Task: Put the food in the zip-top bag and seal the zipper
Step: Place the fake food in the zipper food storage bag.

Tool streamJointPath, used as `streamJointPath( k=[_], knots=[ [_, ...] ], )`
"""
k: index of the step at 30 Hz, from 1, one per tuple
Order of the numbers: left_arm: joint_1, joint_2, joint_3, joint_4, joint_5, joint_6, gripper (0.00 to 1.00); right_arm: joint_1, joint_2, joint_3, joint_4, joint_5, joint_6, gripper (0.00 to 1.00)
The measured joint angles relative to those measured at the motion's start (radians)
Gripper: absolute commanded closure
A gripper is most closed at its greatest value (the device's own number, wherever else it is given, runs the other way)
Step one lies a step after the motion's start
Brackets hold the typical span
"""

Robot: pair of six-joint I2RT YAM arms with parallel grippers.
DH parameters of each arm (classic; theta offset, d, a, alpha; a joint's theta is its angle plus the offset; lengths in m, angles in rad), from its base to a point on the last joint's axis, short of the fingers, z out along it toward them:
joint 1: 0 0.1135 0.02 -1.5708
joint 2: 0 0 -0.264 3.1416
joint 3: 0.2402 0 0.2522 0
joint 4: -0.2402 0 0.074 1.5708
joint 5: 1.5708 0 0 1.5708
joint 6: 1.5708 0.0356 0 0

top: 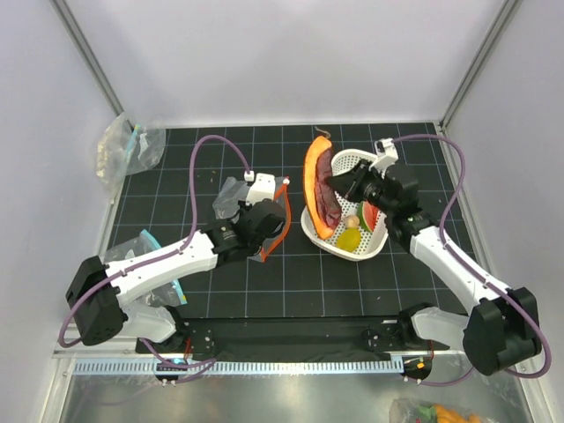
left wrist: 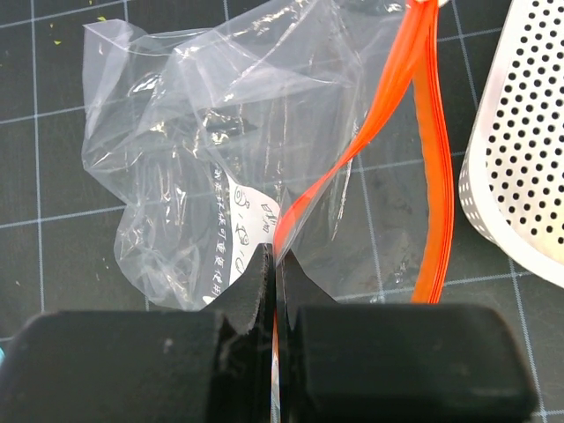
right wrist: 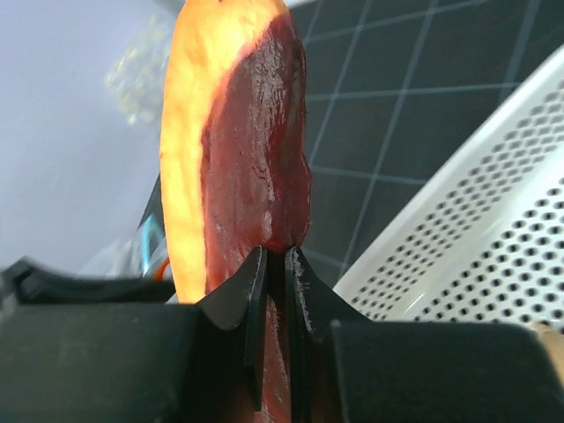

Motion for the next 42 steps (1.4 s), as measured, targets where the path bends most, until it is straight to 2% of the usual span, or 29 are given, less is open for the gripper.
streamJointPath(
  k=[4,8,14,20,25,29,36,42],
  knots=[
    [0.000,0.001,0.000,0.000,-0.013,0.000,1.00,0.021,0.040,0.084,-0.095,-0.140,-0.043,0.99],
    [0.000,0.016,0.000,0.001,-0.053,0.001,1.00,0.116,0.116,0.176,-0.263,-0.209,-0.135,0.99],
    [0.025,0.046,-0.002,0.001,-0.101,-0.001,1.00,0.261,0.227,0.261,-0.443,-0.246,-0.245,0.99],
    [0.075,0.038,-0.027,0.005,-0.137,-0.017,0.99,0.297,0.280,0.303,-0.560,-0.245,-0.306,0.99],
    [0.074,-0.005,-0.062,0.024,-0.133,-0.018,0.99,0.308,0.323,0.326,-0.593,-0.237,-0.323,0.99],
    [0.056,-0.041,-0.084,0.082,-0.068,0.020,1.00,0.314,0.343,0.327,-0.607,-0.233,-0.329,0.99],
    [-0.117,-0.007,-0.073,0.141,-0.068,0.093,1.00,0.314,0.344,0.328,-0.605,-0.217,-0.323,0.99],
    [-0.169,0.090,-0.003,0.116,-0.048,0.098,1.00,0.280,0.341,0.318,-0.562,-0.200,-0.268,0.99]
  ],
)
